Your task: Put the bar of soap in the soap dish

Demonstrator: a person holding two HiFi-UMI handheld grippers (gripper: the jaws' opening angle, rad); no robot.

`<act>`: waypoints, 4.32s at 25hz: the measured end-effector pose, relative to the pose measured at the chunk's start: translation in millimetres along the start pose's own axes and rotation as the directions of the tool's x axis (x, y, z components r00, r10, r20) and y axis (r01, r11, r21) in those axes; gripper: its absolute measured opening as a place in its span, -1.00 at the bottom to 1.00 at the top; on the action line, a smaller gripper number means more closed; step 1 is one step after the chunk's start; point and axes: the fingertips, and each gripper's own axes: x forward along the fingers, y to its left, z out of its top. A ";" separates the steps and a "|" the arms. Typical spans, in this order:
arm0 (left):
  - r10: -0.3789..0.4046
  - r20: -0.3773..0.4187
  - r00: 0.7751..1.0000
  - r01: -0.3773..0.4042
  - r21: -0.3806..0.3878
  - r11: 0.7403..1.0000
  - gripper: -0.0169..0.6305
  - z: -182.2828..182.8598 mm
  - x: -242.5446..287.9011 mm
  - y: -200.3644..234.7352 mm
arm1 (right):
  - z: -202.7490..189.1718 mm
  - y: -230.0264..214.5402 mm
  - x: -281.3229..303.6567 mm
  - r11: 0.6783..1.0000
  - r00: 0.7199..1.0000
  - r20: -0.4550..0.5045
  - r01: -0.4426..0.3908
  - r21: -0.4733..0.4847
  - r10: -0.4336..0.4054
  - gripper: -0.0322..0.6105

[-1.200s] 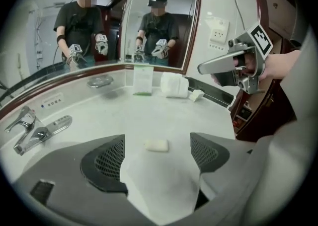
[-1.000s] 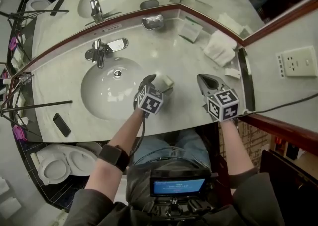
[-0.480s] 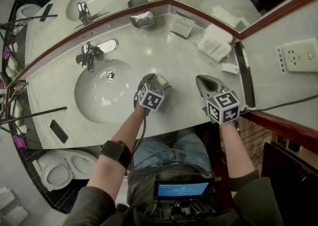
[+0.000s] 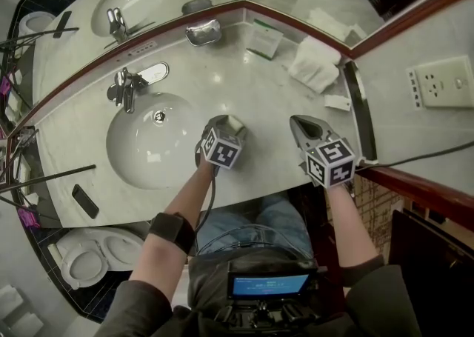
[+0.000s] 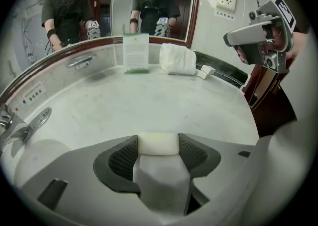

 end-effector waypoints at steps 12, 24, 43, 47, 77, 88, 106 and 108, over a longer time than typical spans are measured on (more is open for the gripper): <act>0.020 0.097 0.995 -0.019 -0.013 1.000 -0.16 36.2 -36.9 8.1 | 6.4 10.6 9.0 0.999 0.999 -0.001 -0.035 -0.003 0.035 -0.84; 0.105 0.315 0.943 -0.106 -0.015 0.994 -0.17 109.2 -168.5 24.8 | 58.9 40.0 22.6 0.992 0.993 0.046 -0.110 -0.063 0.113 -0.84; 0.221 0.423 0.879 -0.184 -0.126 0.975 -0.17 126.8 -223.7 79.0 | 109.3 91.7 78.3 0.958 0.975 0.022 -0.215 -0.189 0.223 -0.84; 0.218 0.423 0.879 -0.180 -0.129 0.975 -0.17 144.3 -199.3 103.0 | 121.6 86.6 104.5 0.954 0.976 0.014 -0.210 -0.212 0.218 -0.84; 0.240 0.383 0.892 -0.222 -0.090 0.971 -0.16 212.5 -40.8 233.5 | 136.9 21.1 259.6 0.960 0.984 -0.044 -0.176 -0.216 0.170 -0.84; 0.275 0.381 0.883 -0.247 -0.121 0.961 0.02 200.1 -46.8 229.6 | 128.6 20.6 254.9 0.963 0.984 -0.059 -0.178 -0.204 0.169 -0.84; 0.231 0.387 0.892 -0.198 -0.125 0.972 -0.94 153.8 -203.1 119.6 | 137.6 91.6 126.3 0.950 0.984 -0.063 -0.179 -0.256 0.168 -0.84; 0.228 0.399 0.888 -0.198 -0.117 0.973 -0.95 147.3 -218.7 111.6 | 136.4 100.6 113.5 0.949 0.984 -0.053 -0.176 -0.260 0.168 -0.84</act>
